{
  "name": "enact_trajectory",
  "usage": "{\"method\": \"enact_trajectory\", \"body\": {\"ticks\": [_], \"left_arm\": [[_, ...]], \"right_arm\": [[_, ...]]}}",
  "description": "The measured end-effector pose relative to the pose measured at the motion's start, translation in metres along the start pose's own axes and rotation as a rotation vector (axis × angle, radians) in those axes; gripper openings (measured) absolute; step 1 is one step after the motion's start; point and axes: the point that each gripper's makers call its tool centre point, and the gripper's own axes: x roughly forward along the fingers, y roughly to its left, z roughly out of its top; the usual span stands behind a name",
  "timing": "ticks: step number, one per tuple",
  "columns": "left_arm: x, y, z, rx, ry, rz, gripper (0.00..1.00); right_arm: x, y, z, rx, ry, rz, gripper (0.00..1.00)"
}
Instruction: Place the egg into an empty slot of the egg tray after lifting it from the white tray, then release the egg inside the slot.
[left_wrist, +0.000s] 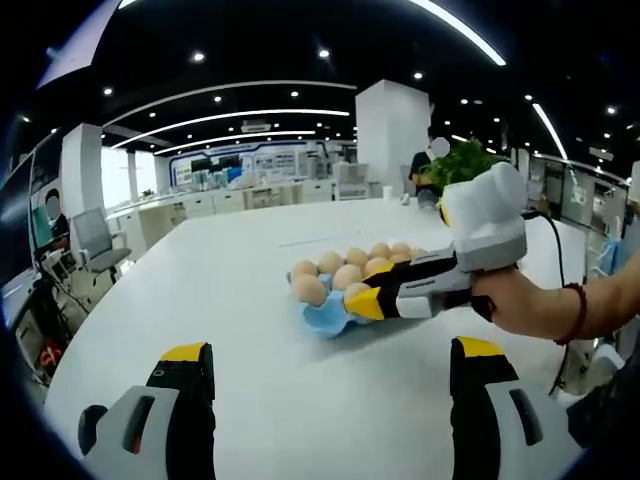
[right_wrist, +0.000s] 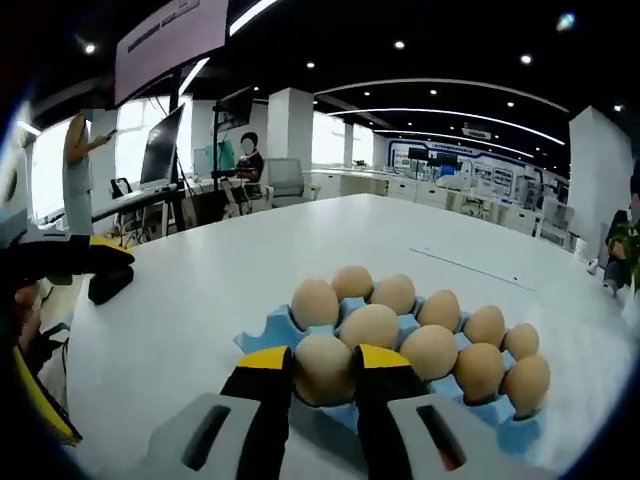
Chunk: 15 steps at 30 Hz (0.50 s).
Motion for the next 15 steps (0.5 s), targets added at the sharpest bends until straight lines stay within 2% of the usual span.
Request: {"method": "enact_trajectory", "body": {"ticks": [3,4,8,15], "left_arm": [[-0.002,0.0,0.001,0.001,-0.006,-0.001,1.0],[-0.002,0.001,0.001,0.003,-0.007,0.0,1.0],[-0.003,-0.001,0.001,0.005,-0.006,-0.003,1.0],[-0.002,-0.006,0.0,0.005,-0.005,-0.01,1.0]], "right_arm": [[-0.004,0.002,0.01,0.003,-0.051,0.01,0.25],[-0.005,0.004,0.019,0.007,-0.095,0.028,0.25],[-0.005,0.018,0.037,0.041,-0.187,0.117,0.25],[0.006,0.029,0.028,0.054,-0.17,0.149,0.25]]}}
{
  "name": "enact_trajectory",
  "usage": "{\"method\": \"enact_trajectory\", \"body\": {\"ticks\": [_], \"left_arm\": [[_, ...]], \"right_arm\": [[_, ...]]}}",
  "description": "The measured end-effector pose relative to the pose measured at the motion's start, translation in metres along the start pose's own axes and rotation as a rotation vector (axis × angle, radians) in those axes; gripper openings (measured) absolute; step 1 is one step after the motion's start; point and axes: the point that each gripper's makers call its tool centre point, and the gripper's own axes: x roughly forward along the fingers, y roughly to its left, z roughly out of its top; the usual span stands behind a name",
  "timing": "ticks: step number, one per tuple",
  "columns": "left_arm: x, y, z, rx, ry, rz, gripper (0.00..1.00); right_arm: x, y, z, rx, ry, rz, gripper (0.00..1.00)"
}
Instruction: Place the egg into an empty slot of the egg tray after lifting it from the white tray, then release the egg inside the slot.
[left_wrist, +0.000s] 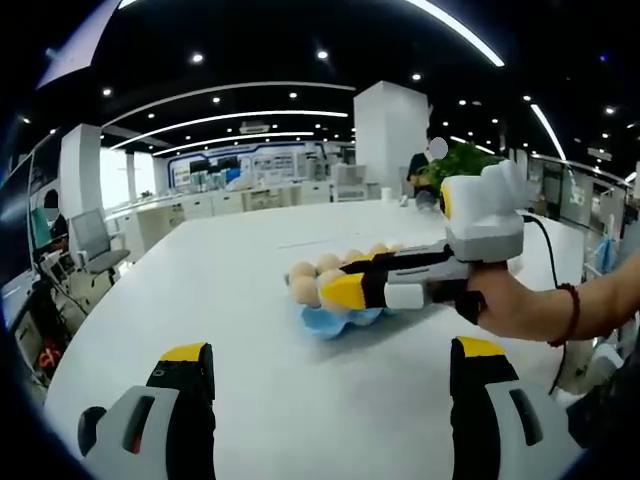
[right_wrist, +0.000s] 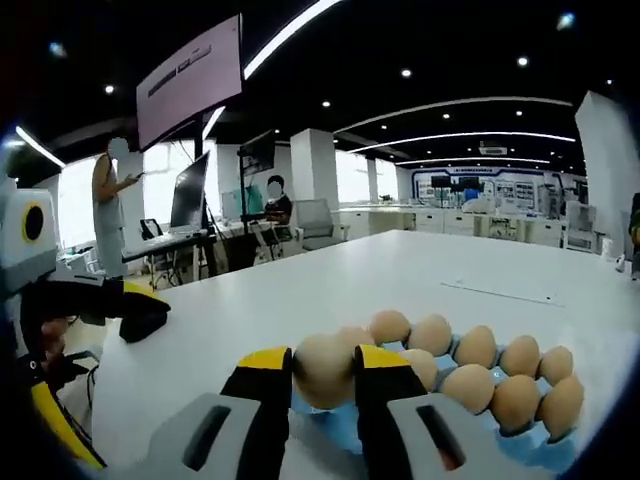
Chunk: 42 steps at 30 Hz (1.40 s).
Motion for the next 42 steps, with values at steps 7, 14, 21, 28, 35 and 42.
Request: {"method": "enact_trajectory", "body": {"ticks": [7,14,21,28,35,42], "left_arm": [[-0.001,-0.01,0.001,-0.013,-0.011,-0.03,1.0],[0.0,-0.016,-0.001,-0.004,0.003,-0.061,1.0],[0.004,-0.024,-0.003,0.01,0.009,-0.1,1.0],[0.007,-0.02,-0.006,0.031,0.022,-0.11,1.0],[0.008,-0.021,-0.006,0.043,0.035,-0.095,1.0],[0.015,0.001,-0.012,0.056,0.068,-0.065,1.0]], "right_arm": [[0.008,0.006,-0.014,0.01,0.015,0.015,0.25],[0.006,0.008,-0.028,-0.031,0.051,-0.002,0.26],[0.005,0.01,-0.029,-0.078,0.044,0.024,0.37],[-0.008,0.003,-0.024,-0.082,0.022,0.017,0.38],[-0.021,-0.008,-0.019,-0.085,0.023,-0.006,0.38],[-0.028,-0.015,-0.017,-0.081,0.028,-0.015,0.4]]}}
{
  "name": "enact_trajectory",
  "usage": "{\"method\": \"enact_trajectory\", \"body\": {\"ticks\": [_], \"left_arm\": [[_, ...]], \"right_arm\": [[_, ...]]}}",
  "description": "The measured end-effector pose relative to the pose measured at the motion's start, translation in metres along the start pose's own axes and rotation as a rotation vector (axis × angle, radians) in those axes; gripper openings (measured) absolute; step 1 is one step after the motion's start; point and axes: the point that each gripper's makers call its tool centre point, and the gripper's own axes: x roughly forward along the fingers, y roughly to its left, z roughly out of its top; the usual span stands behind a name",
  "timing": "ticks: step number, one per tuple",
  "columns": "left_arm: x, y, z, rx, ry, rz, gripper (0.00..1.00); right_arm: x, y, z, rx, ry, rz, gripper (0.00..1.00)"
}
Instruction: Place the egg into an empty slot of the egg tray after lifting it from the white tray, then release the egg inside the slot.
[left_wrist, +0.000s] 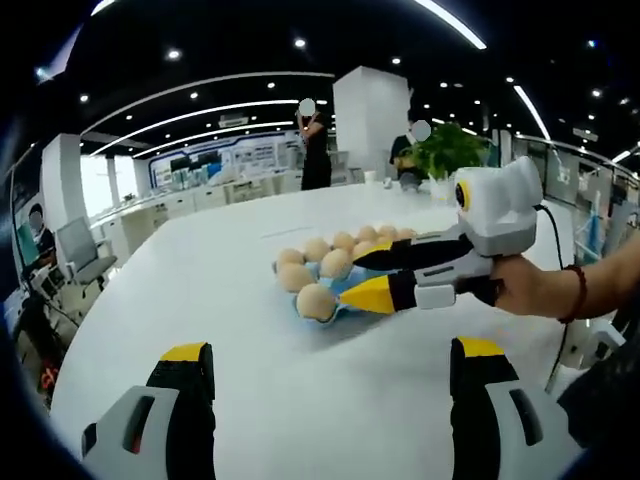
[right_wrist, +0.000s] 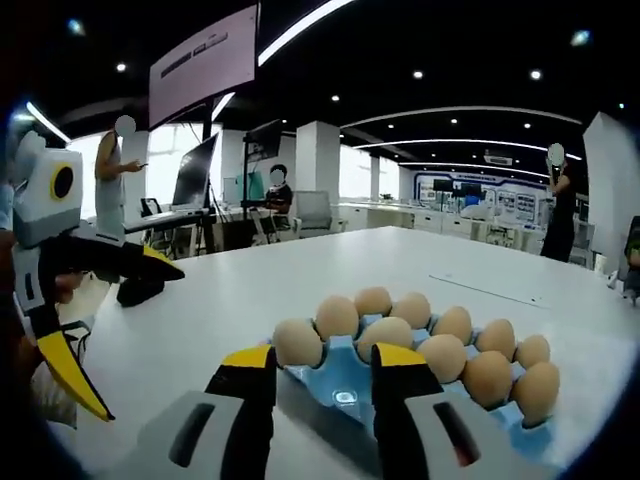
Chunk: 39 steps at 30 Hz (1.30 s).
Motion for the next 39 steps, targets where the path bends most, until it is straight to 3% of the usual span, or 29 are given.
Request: {"method": "enact_trajectory", "body": {"ticks": [3,5,8,10,12,14,20,22,27,39], "left_arm": [[0.004,0.009,-0.005,0.024,0.022,0.002,1.0],[0.005,0.004,-0.008,0.026,0.038,0.002,1.0],[0.004,-0.006,-0.005,0.014,0.026,-0.022,1.0],[0.003,-0.003,0.001,0.0,0.012,-0.038,1.0],[0.001,-0.012,0.015,-0.051,-0.056,-0.088,1.0],[0.0,-0.016,0.019,-0.057,-0.076,-0.118,1.0],[0.003,-0.024,0.018,0.001,-0.046,-0.162,1.0],[0.001,-0.026,0.02,0.001,-0.068,-0.185,1.0],[0.003,-0.017,0.021,-0.024,-0.073,-0.172,1.0],[0.002,-0.023,0.022,-0.01,-0.082,-0.187,1.0]], "right_arm": [[-0.003,-0.002,-0.001,0.013,0.009,-0.001,0.41],[-0.006,-0.003,-0.001,0.009,0.012,-0.007,0.41],[-0.009,-0.005,-0.001,0.009,0.018,-0.008,0.42],[-0.013,-0.006,0.001,0.004,0.015,-0.01,0.42],[-0.016,-0.008,0.003,0.007,0.017,-0.014,0.43],[-0.021,-0.012,0.004,0.009,0.03,-0.021,0.44],[-0.041,-0.024,0.004,0.002,0.042,-0.066,0.44],[-0.046,-0.027,0.004,0.012,0.046,-0.074,0.45],[-0.064,-0.042,-0.003,0.02,0.065,-0.132,0.45],[-0.104,-0.078,-0.005,0.027,0.058,-0.262,0.46]]}}
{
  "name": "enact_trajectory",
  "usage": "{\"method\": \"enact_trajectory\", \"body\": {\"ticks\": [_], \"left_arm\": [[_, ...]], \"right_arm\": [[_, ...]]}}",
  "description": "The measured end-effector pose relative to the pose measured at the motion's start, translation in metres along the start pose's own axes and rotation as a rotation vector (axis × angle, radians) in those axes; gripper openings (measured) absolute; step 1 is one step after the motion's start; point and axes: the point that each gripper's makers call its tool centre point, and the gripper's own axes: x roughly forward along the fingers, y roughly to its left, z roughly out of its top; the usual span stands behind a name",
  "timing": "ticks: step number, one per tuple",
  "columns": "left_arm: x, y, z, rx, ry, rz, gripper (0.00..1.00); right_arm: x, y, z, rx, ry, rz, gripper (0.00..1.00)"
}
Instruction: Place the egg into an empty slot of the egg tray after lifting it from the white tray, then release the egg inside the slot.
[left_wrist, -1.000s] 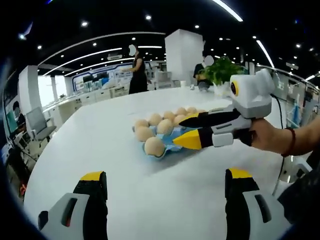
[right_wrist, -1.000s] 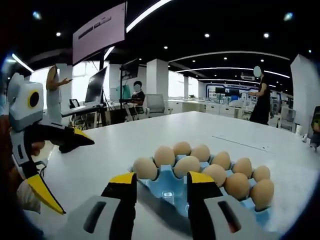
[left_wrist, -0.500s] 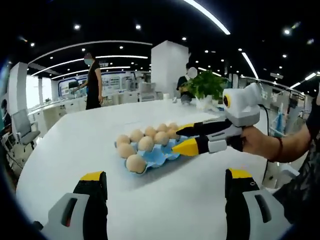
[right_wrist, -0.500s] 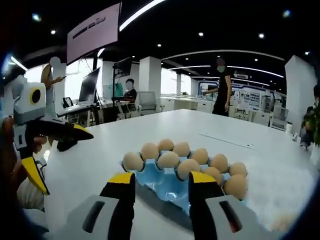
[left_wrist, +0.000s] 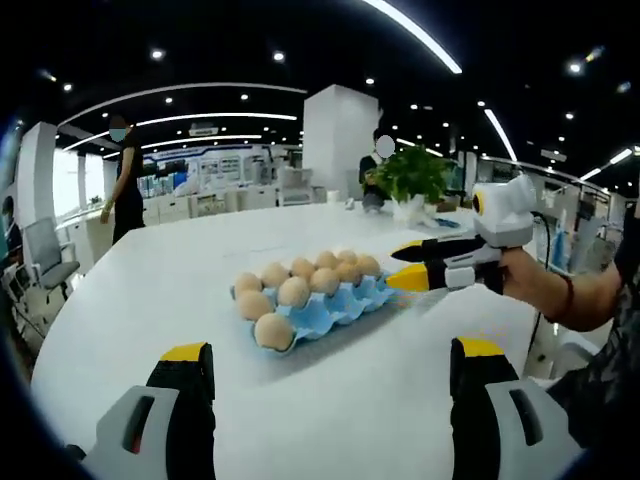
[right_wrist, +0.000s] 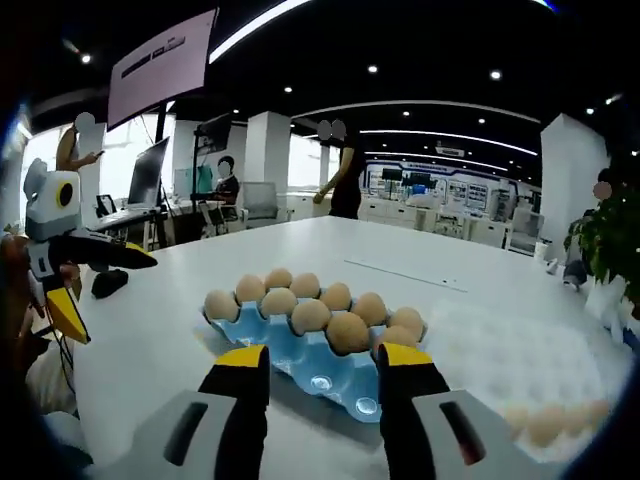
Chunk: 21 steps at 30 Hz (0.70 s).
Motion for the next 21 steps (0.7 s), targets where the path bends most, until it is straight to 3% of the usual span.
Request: {"method": "enact_trajectory", "body": {"ticks": [8,21], "left_arm": [[-0.002,-0.003,0.005,-0.008,-0.02,-0.016,1.0],[-0.004,-0.004,0.008,-0.013,-0.031,-0.025,1.0]], "right_arm": [[-0.026,-0.052,-0.008,0.036,-0.003,-0.146,0.46],[-0.059,-0.108,-0.023,0.052,0.016,-0.261,0.46]]}}
